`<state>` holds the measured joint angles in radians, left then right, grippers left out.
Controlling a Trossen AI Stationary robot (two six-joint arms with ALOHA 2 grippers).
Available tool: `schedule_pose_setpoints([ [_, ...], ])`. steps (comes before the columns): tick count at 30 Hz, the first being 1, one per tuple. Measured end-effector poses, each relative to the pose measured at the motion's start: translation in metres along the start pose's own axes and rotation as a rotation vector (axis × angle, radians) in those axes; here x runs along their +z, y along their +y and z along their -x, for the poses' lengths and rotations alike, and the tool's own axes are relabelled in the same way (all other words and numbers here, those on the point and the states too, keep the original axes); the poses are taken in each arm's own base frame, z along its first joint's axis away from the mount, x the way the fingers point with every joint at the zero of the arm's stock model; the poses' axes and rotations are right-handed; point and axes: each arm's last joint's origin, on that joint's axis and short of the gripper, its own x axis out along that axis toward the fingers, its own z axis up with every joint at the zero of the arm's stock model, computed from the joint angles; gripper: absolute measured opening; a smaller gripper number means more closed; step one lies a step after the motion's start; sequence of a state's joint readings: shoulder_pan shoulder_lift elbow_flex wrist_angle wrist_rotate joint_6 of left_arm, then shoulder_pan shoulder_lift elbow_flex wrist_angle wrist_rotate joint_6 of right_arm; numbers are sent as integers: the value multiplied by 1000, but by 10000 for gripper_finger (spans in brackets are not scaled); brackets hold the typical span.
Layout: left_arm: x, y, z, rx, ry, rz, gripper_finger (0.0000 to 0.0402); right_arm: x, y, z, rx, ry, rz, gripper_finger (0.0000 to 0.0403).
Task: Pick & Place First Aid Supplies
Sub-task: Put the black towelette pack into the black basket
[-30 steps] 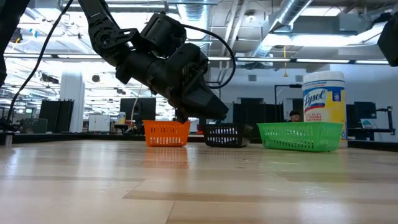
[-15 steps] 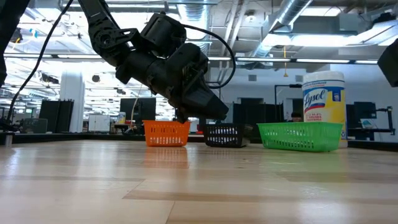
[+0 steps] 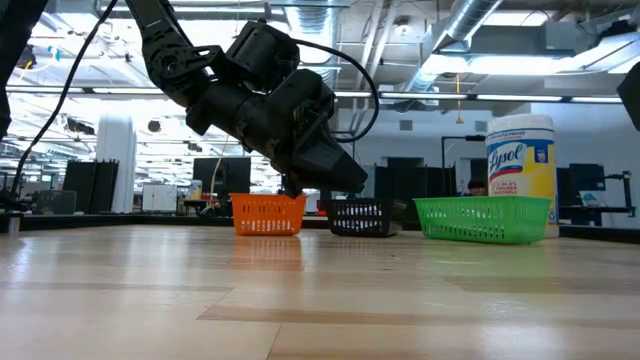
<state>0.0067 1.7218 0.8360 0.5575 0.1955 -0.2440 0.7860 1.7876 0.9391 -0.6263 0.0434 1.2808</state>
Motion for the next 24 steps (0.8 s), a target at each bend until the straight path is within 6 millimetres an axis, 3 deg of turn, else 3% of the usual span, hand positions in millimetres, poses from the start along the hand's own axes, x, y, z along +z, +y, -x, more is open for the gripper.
schedule_pose_setpoints([
  [5, 0, -1, 0, -3, 1, 0, 111, 9, 4, 11, 0, -102, 7, 2],
  [10, -2, -9, -2, -26, 4, -4, 111, 27, -1, 23, -39, -316, -21, 1],
  [24, -12, -46, -6, -107, 23, -37, 111, 108, -24, 30, -202, -618, 189, 1],
])
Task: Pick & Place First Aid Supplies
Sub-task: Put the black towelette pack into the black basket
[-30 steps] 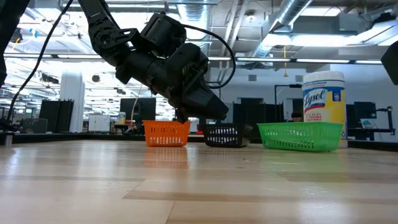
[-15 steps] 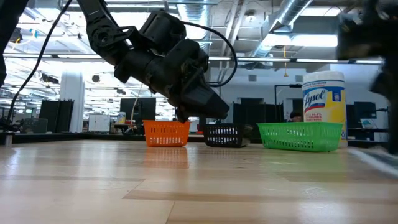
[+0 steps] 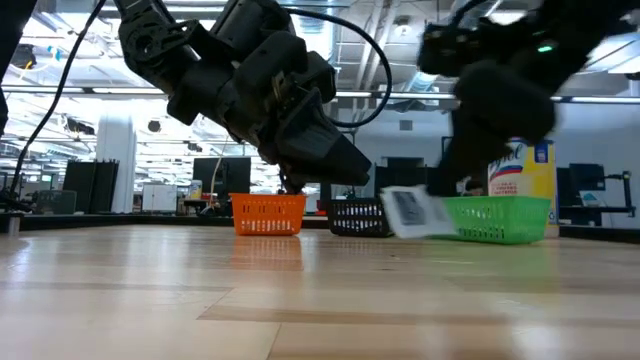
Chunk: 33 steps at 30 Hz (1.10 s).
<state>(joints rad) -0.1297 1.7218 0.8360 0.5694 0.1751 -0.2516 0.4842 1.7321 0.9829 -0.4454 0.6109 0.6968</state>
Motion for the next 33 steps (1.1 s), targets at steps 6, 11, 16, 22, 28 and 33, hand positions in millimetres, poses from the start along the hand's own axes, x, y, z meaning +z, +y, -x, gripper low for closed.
schedule_pose_setpoints([
  [6, -1, -3, -1, 47, -11, -5, 111, 17, -10, -11, 5, -48, 24, 0],
  [11, 0, -1, -1, 110, -27, -4, 111, 19, -11, -12, 3, -49, 17, 0],
  [16, 0, -1, -1, 113, -28, -4, 111, 17, -9, -10, 13, -49, 24, 0],
  [22, -1, -1, -1, 113, -25, -33, 111, 17, -7, -9, 24, -55, 26, 0],
  [28, 0, -1, -1, 113, -23, -73, 111, 21, -4, -9, 78, -70, -1, 0],
  [33, 2, -7, -1, 93, -60, -137, 111, 19, -3, -10, 106, -42, 5, 0],
])
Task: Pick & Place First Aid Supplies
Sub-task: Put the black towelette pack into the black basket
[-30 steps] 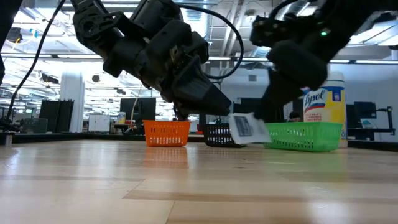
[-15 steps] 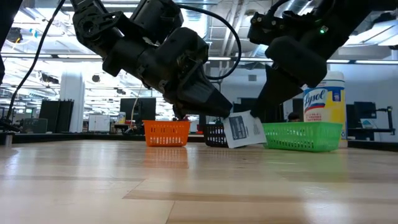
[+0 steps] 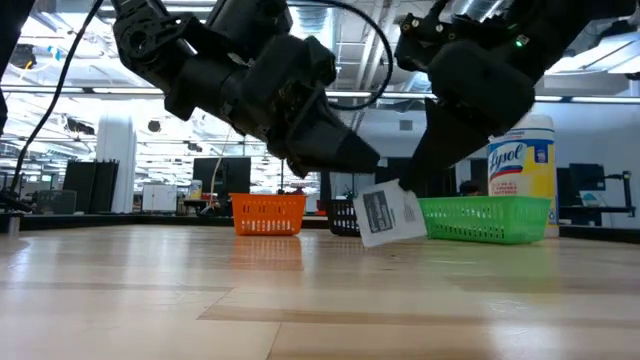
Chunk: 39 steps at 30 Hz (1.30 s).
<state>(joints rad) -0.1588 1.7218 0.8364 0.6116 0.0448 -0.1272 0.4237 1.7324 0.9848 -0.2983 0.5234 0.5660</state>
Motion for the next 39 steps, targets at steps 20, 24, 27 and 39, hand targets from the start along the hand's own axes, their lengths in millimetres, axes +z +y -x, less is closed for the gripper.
schedule_pose_setpoints([
  [20, -3, -8, 0, -16, 22, -76, 111, 4, 9, -15, 13, -95, 111, 0],
  [24, -3, -7, 0, -23, 28, -72, 111, 5, 12, -12, 28, -108, 114, 0],
  [27, -5, -3, 0, -1, 52, -68, 111, 3, 13, -10, 29, -97, 127, 0],
  [39, -5, -2, 0, -14, 55, -59, 111, 3, 12, -10, 33, -86, 127, 0],
])
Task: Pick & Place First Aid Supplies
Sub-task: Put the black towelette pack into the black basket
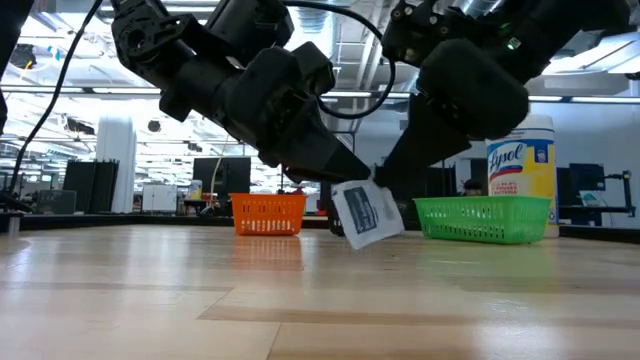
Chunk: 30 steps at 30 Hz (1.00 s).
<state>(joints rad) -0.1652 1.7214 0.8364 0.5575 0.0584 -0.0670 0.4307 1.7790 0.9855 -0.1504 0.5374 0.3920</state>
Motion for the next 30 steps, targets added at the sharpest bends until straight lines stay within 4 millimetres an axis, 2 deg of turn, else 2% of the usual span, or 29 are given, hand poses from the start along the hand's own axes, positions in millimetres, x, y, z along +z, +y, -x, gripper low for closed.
schedule_pose_setpoints([
  [9, 0, 0, 0, 2, 0, 28, 111, 2, 0, -1, 3, -19, -14, 0],
  [13, 0, 1, 0, 39, -6, 37, 111, 0, 2, -1, 84, 31, -6, 0],
  [21, 1, 2, 0, 43, -11, 74, 111, 3, -3, -3, 31, -1, -27, 0],
  [30, 1, 3, 0, 46, -17, 74, 111, 5, -12, -8, 2, 15, -166, 0],
])
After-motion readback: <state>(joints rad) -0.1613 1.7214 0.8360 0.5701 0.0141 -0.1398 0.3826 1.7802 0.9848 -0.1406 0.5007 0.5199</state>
